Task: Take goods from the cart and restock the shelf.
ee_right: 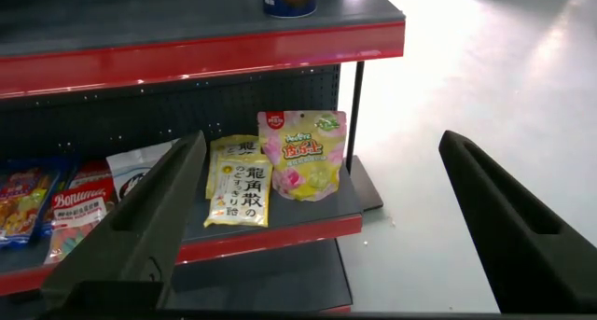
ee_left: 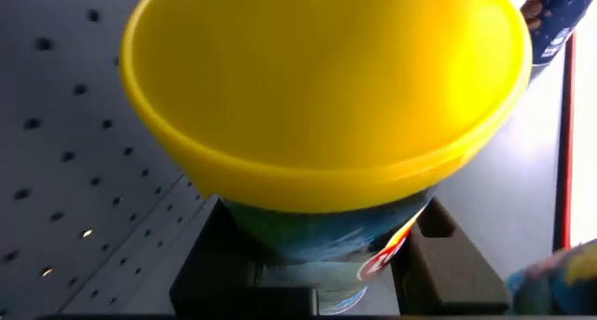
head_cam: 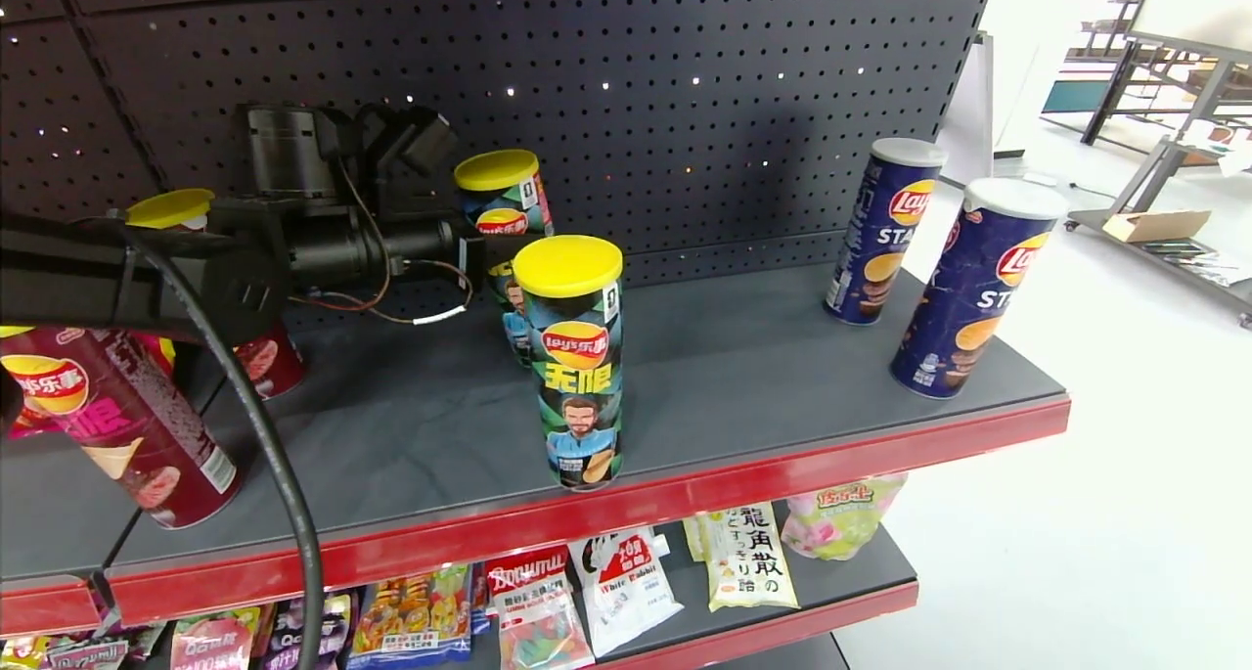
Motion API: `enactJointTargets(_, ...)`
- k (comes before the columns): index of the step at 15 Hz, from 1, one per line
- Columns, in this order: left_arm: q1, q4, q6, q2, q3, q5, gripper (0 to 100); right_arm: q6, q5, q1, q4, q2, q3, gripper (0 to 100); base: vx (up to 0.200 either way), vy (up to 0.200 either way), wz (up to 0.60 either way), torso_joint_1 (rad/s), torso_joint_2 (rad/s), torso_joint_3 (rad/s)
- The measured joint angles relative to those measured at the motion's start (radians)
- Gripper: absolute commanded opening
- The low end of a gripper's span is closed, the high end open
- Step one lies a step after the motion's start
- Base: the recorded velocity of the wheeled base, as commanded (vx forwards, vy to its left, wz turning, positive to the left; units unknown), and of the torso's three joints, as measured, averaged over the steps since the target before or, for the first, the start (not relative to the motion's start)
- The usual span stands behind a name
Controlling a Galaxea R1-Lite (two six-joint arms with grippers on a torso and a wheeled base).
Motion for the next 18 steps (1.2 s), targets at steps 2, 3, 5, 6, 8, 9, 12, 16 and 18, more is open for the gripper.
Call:
enactJointTargets(2, -0.011, -0.001, 0.001, 0.019, -0.023, -0.009, 0, 0.000, 0.000, 0.000, 0.000, 0.000, 0.000, 100, 0.000, 0.000, 0.00, 0.000, 0.00, 0.000)
enactJointTargets(3, -0.014, -0.001, 0.001, 0.027, -0.031, -0.013, 0, 0.000, 0.000, 0.000, 0.000, 0.000, 0.000, 100, 0.000, 0.000, 0.00, 0.000, 0.00, 0.000)
enactJointTargets(5, -0.017, 0.002, 0.002, 0.037, -0.041, -0.026, 0, 0.000, 0.000, 0.000, 0.000, 0.000, 0.000, 100, 0.000, 0.000, 0.00, 0.000, 0.00, 0.000)
enactJointTargets(6, -0.020, 0.004, 0.002, 0.040, -0.045, -0.027, 0, 0.000, 0.000, 0.000, 0.000, 0.000, 0.000, 100, 0.000, 0.000, 0.00, 0.000, 0.00, 0.000)
enactJointTargets(8, -0.029, 0.006, 0.004, 0.049, -0.055, -0.027, 0, 0.000, 0.000, 0.000, 0.000, 0.000, 0.000, 100, 0.000, 0.000, 0.00, 0.000, 0.00, 0.000)
enactJointTargets(9, -0.033, 0.007, 0.004, 0.052, -0.060, -0.027, 0, 0.000, 0.000, 0.000, 0.000, 0.000, 0.000, 100, 0.000, 0.000, 0.00, 0.000, 0.00, 0.000)
enactJointTargets(12, -0.043, 0.007, 0.005, 0.059, -0.065, -0.027, 0, 0.000, 0.000, 0.000, 0.000, 0.000, 0.000, 100, 0.000, 0.000, 0.00, 0.000, 0.00, 0.000)
enactJointTargets(16, -0.047, 0.008, 0.036, 0.066, -0.065, -0.026, 0, 0.000, 0.000, 0.000, 0.000, 0.000, 0.000, 100, 0.000, 0.000, 0.00, 0.000, 0.00, 0.000)
enactJointTargets(18, -0.047, 0.010, 0.050, 0.070, -0.064, -0.026, 0, 0.000, 0.000, 0.000, 0.000, 0.000, 0.000, 100, 0.000, 0.000, 0.00, 0.000, 0.00, 0.000)
